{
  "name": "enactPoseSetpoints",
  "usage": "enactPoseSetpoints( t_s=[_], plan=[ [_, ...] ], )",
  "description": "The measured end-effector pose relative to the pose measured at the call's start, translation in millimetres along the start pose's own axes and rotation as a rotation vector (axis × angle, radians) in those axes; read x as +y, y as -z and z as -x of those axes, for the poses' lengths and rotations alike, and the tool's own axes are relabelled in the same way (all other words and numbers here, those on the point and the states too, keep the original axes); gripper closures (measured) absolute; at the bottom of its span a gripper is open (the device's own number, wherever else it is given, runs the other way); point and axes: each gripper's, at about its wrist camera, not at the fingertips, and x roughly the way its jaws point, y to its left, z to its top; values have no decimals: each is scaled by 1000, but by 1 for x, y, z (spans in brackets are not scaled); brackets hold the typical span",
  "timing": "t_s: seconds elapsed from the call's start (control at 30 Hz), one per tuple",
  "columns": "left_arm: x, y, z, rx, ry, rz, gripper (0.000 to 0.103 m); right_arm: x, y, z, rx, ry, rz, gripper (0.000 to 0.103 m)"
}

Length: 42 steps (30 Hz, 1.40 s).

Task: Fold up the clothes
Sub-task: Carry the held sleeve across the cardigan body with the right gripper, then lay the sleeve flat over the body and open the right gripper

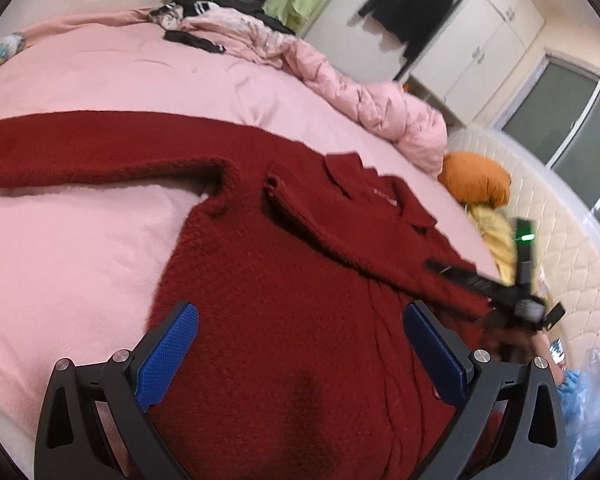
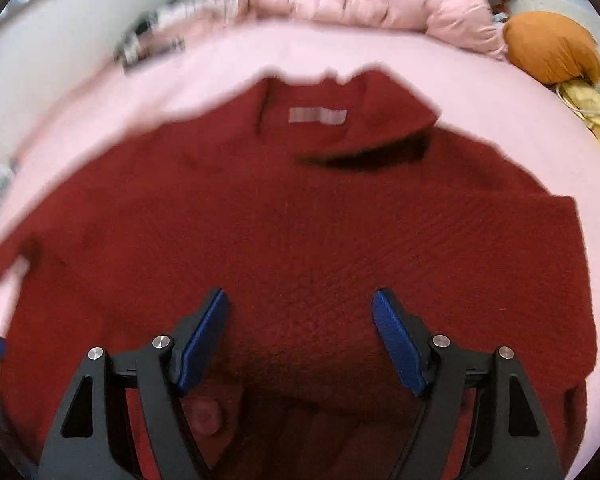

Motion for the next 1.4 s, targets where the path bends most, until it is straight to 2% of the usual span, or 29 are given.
enactPoseSetpoints(
  t_s=[0.07,0.17,0.2,0.27,0.3,0.43,0.5,0.6,0.67,0.7,0.73,0.83,1.03,1.17,1.2,1.33,1.37,1.4],
  plan=[
    [-13,-7,-5,14,2,-45,0,-21,4,19,-80,78,-18,28],
    [-35,-24,-19,26,35,-63,0,-63,11,24,-109,228,-69,28],
    [-42,-31,-26,34,58,-55,0,-76,16,23,-104,255,-98,28],
    [-58,-48,-48,52,85,-25,0,-115,32,6,-4,299,-202,28],
    [-67,-55,-60,63,89,-18,0,-124,38,6,5,251,-211,28],
    [-93,-70,-102,110,20,-93,0,-123,39,37,-98,228,-164,28],
    [-97,-71,-124,135,-37,-124,0,-122,42,54,-154,224,-149,28],
    [-82,-65,-167,240,-166,-124,0,-121,57,51,-132,258,-110,28],
    [-81,-57,-180,258,-224,-184,0,-121,71,41,-85,280,-78,28],
    [-89,-53,-181,252,-262,-240,0,-123,79,35,-61,286,-62,27],
    [-97,-50,-183,266,-303,-286,0,-121,80,38,-87,290,-50,26],
    [-108,-49,-170,249,-290,-307,0,-116,76,42,-86,305,-29,26],
    [-107,-51,-108,106,-188,-194,0,-113,82,61,-184,298,-45,26],
    [-86,-34,-134,246,-311,-224,0,-114,83,44,-112,329,-49,26],
    [-74,-28,-140,291,-319,-190,1,-113,83,42,-103,331,-45,26],
    [-81,-23,-114,196,-262,-216,0,-110,84,32,-63,341,-28,26],
    [-79,-16,-116,206,-261,-230,0,-110,85,30,-54,343,-23,25],
    [-77,-9,-118,216,-260,-246,0,-109,85,27,-44,346,-19,15]
  ],
)
